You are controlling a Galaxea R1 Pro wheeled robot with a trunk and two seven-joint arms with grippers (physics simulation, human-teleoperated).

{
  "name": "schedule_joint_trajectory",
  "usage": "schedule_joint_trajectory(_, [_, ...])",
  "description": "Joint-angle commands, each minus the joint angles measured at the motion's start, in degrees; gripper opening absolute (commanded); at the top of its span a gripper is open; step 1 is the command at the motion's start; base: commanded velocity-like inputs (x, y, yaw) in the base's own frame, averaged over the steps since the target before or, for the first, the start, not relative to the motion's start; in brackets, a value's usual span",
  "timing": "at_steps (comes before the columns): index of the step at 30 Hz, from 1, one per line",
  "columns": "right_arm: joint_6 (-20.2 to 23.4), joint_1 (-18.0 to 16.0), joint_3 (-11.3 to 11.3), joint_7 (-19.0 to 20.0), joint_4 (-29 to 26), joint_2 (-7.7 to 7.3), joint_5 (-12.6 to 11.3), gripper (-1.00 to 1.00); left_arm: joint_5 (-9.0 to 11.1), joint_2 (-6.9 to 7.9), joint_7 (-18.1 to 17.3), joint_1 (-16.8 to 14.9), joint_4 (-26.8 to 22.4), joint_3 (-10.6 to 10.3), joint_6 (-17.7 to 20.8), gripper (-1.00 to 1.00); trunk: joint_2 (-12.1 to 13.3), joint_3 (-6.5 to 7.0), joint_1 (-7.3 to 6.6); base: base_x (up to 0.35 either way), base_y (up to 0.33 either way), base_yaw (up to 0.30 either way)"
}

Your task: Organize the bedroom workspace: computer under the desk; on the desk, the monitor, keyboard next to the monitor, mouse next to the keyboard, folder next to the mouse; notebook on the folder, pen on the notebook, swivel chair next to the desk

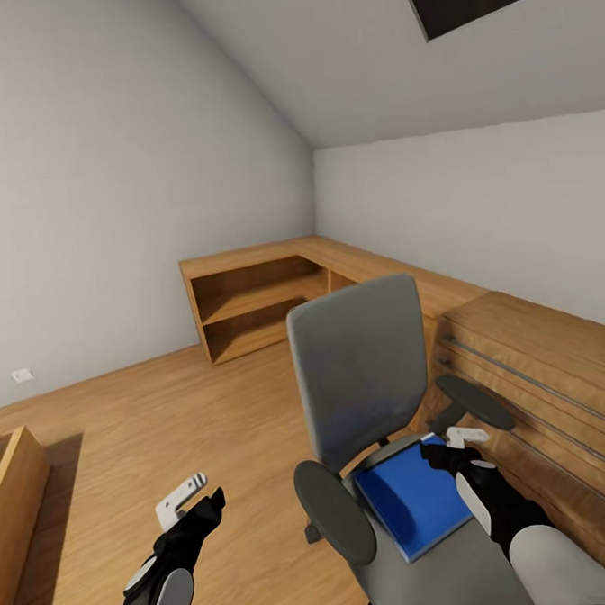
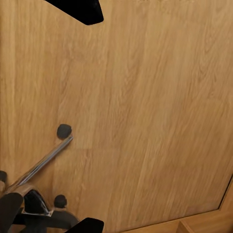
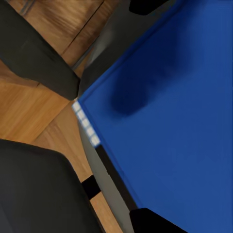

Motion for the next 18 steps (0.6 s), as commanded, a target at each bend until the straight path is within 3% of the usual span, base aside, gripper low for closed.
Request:
schedule_joint_trajectory(1, [-0.2, 0.0, 0.0, 0.0, -0.1, -0.14, -0.6, 1.0, 0.4, -0.02, 0.4, 0.0, -0.1, 0.0, 0.2, 1.0, -0.4, -0.24, 0.22, 0.0, 0.0, 0.0])
schedule_joint_trajectory(11, [-0.2, 0.0, -0.1, 0.2, -0.2, -0.44, -0.6, 1.0, 0.4, 0.0, 0.4, 0.0, 0.0, 0.0, 0.2, 1.0, -4.5, -2.04, 2.42, 0.0, 0.0, 0.0])
schedule_joint_trajectory(18, [1.1, 0.0, -0.4, 0.2, -2.0, -1.77, -0.6, 1.0, 0.4, 0.0, 0.4, 0.0, 0.0, 0.0, 0.2, 1.0, -4.5, -2.04, 2.42, 0.0, 0.0, 0.0])
